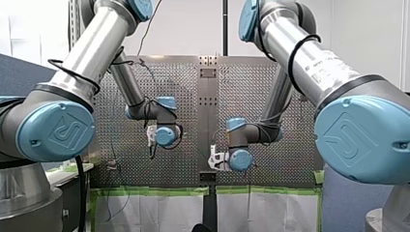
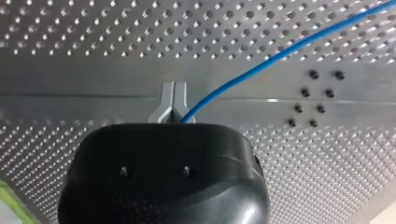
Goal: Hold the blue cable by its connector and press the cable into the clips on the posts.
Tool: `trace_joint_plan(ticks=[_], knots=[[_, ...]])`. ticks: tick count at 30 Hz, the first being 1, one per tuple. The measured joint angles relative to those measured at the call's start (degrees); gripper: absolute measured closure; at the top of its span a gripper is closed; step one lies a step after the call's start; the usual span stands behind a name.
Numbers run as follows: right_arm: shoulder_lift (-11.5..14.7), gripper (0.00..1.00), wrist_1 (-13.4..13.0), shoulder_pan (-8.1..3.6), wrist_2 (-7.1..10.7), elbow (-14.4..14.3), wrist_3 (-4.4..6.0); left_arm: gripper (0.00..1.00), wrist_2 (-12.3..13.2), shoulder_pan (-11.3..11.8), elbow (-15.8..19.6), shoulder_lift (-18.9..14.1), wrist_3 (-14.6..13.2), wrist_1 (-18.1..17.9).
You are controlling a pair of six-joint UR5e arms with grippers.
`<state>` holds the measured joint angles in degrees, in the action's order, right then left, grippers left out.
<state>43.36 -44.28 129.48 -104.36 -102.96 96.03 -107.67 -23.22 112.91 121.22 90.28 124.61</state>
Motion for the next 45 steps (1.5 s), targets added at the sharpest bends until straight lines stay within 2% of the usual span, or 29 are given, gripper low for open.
trace_joint_plan(ticks=[3, 5, 7, 9, 12, 21, 27, 34, 45], knots=[[-1.62, 1.00, -0.90, -0.24, 0.01, 0.00, 0.88, 1.00, -0.60, -0.70, 0.12, 1.34, 0.09, -1.35], [-2.73, 1.00, -1.38, -0.33, 0.02, 0.01, 1.84, 1.00, -0.99, -1.13, 0.20, 2.33, 0.17, -2.26], [-3.41, 1.00, -1.78, -0.41, 0.02, 0.00, 2.77, 1.00, -1.31, -1.47, 0.24, 3.36, 0.21, -2.86], [-3.69, 1.00, -1.97, -0.45, 0.03, 0.00, 3.23, 1.00, -1.68, -1.83, 0.25, 4.19, 0.22, -3.10], [-3.86, 1.00, -2.14, -0.57, 0.05, 0.00, 3.61, 1.00, -2.13, -2.69, 0.13, 5.63, 0.27, -3.27], [-3.80, 1.00, -2.11, -2.14, 0.15, -0.21, 4.83, 1.00, -3.81, -5.64, -0.64, 9.41, 0.66, -3.12], [-3.78, 1.00, -2.79, -3.22, 0.02, -1.73, 5.12, 1.00, -5.46, -8.42, -2.13, 12.26, 3.01, -4.03], [-3.84, 1.00, -6.03, -5.47, 0.74, -4.94, 7.11, 1.00, -5.14, -11.13, -4.14, 15.81, 4.28, -4.43], [-3.93, 1.00, -11.45, -10.70, 5.53, -7.77, 7.28, 1.00, -5.12, -13.04, -8.04, 21.21, 7.34, -7.28]])
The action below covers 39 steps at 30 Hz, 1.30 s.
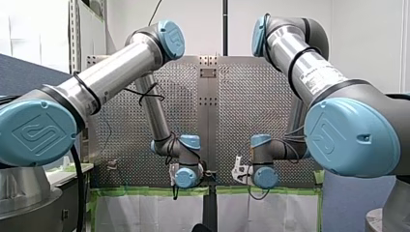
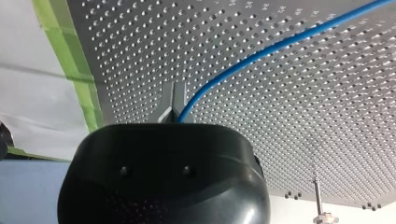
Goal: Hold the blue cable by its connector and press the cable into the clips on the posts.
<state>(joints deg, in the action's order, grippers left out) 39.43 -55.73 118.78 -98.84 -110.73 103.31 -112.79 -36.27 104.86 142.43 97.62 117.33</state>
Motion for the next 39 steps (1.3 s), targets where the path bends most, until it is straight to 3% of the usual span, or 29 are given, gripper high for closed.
trace_joint_plan(ticks=[10, 19, 24, 31, 35, 39], knots=[[-0.18, 1.00, -4.23, -4.88, 4.07, -0.15, 0.48, 1.00, -0.16, -1.32, -3.37, 1.37, 1.63, -0.14], [-0.33, 1.00, -3.47, -8.77, 4.76, -0.16, 0.80, 1.00, 0.39, -1.56, -6.52, 2.34, 2.93, -0.04], [-1.67, 1.00, -2.98, -10.48, 4.72, -0.16, 1.23, 1.00, 1.16, -1.86, -8.72, 4.44, 3.78, -0.07], [-3.83, 1.00, -5.14, -12.42, 4.78, -0.15, 2.26, 1.00, 1.07, -2.81, -11.94, 6.35, 4.60, 0.80], [-4.01, 1.00, -6.75, -13.46, 5.78, -0.10, 3.56, 1.00, 0.67, -3.52, -13.81, 6.47, 4.81, 2.09], [-4.03, 1.00, -7.80, -14.43, 6.73, 0.05, 3.88, 1.00, -0.14, -4.27, -15.75, 6.54, 4.85, 3.53]])
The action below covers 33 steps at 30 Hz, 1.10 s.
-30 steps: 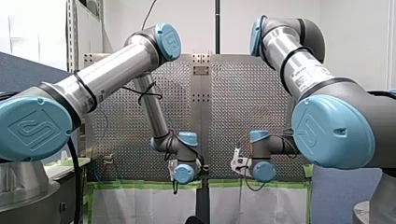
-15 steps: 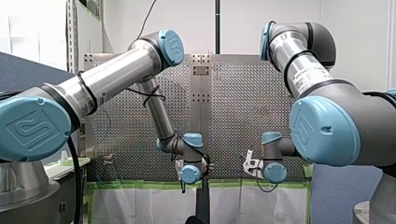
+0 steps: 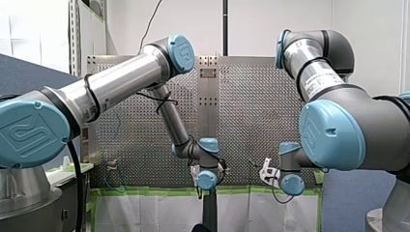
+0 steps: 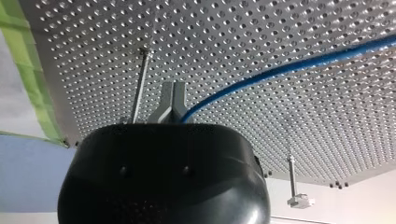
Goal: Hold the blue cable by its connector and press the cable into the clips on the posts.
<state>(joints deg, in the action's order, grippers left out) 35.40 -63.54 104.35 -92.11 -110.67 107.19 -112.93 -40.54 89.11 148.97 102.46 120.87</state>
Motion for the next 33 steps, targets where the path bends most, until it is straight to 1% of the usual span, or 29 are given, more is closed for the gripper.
trace_joint_plan(ticks=[4, 9, 13, 18, 21, 24, 29, 33], knots=[[0.00, 1.00, -0.60, -0.64, 0.85, 0.16, -0.82, 1.00, -1.10, -0.77, -1.94, 0.02, -0.04, 1.18], [-0.01, 1.00, -0.58, -1.21, 1.80, 0.51, -1.18, 1.00, -1.85, -1.54, -3.45, 0.03, -0.12, 2.03], [-0.01, 1.00, -0.20, -1.65, 2.99, 0.80, -1.18, 1.00, -2.46, -2.00, -4.40, 0.03, -0.16, 2.18], [-0.01, 1.00, 0.25, -2.19, 3.61, 1.36, -1.11, 1.00, -3.25, -2.47, -5.18, 0.03, -0.21, 2.35], [-0.01, 1.00, 1.19, -2.54, 3.96, 2.30, -1.09, 1.00, -3.85, -2.76, -5.47, 0.03, -0.35, 2.42], [-0.02, 1.00, 2.46, -3.02, 4.76, 3.40, -1.02, 1.00, -4.46, -2.90, -5.79, 0.05, -0.92, 2.46], [-0.02, 1.00, 3.31, -3.80, 6.58, 4.66, -0.45, 1.00, -4.85, -2.64, -6.44, 0.11, -2.34, 2.60], [-0.01, 1.00, 3.85, -4.46, 7.78, 5.44, -0.62, 1.00, -4.45, -2.07, -7.38, 0.92, -3.73, 3.25]])
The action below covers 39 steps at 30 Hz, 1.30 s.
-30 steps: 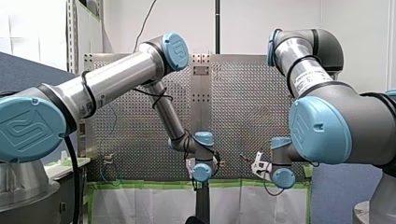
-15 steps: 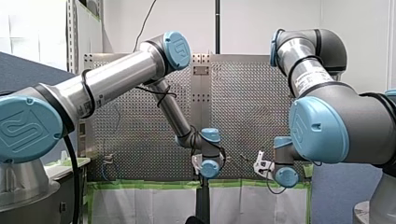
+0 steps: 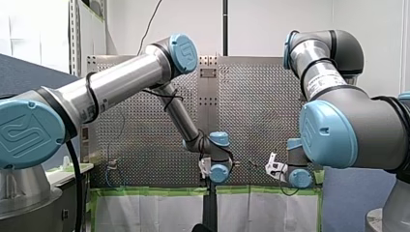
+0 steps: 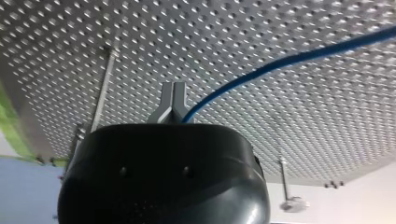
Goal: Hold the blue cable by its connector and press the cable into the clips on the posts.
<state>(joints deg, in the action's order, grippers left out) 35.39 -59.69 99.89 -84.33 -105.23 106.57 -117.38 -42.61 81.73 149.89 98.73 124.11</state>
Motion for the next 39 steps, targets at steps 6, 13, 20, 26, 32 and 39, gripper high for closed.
trace_joint_plan(ticks=[6, 13, 20, 26, 32, 39], knots=[[0.00, 1.00, 0.54, -1.18, 0.71, 0.70, 0.56, 1.00, 1.42, 0.54, -2.71, 2.68, -1.49, 1.29], [0.01, 1.00, 2.08, -3.03, 1.89, 2.20, 1.12, 1.00, 2.07, 1.11, -5.54, 5.31, -1.86, 1.93], [0.00, 1.00, 3.78, -3.54, 2.76, 3.79, -0.43, 1.00, 2.39, 1.45, -6.34, 5.51, -1.88, 2.02], [0.01, 1.00, 4.48, -3.45, 4.75, 5.14, -2.50, 1.00, 2.47, 1.50, -6.85, 5.51, -1.99, 2.08], [0.01, 1.00, 2.64, -3.73, 7.63, 5.39, -2.11, 1.00, 2.32, 0.70, -7.10, 5.55, -3.32, 2.11], [0.00, 1.00, 1.97, -4.08, 10.25, 5.49, -1.12, 1.00, 2.56, -0.58, -9.11, 7.74, -5.19, 3.88]])
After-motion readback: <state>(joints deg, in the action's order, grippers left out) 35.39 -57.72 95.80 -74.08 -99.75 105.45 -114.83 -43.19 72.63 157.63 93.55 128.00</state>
